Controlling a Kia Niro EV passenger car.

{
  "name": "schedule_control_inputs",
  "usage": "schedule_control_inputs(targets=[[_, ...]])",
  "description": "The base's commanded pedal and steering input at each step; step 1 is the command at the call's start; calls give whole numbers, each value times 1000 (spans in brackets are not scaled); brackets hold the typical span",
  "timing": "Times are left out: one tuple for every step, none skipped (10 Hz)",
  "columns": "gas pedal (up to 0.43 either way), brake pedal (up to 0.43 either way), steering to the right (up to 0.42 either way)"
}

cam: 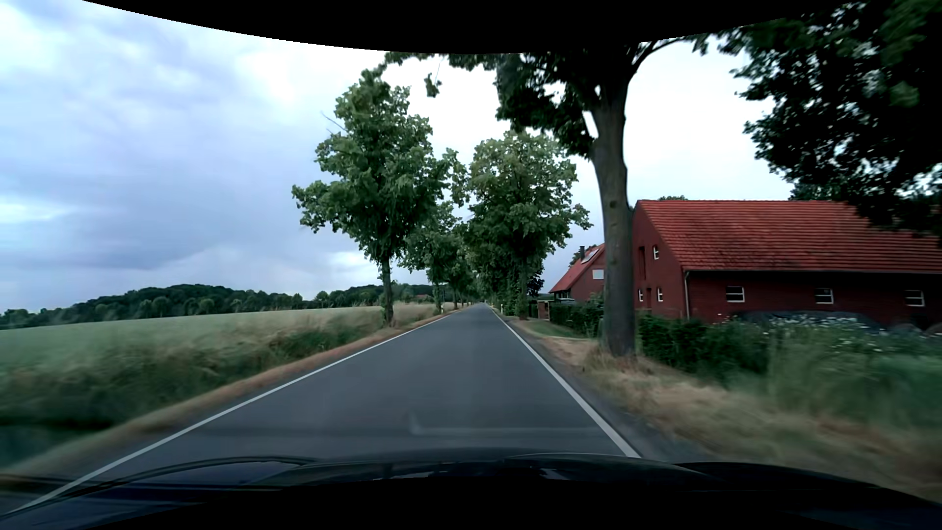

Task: Follow the waypoints while adhering to traffic rules and regulations

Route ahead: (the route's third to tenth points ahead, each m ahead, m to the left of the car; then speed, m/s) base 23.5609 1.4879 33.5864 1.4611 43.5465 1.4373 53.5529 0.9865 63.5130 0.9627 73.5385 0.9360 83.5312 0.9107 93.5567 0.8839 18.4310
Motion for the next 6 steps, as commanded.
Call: schedule_control_inputs(targets=[[248,0,-1],[248,0,-1],[248,0,-1],[248,0,-1],[240,0,-4],[240,0,-4]])
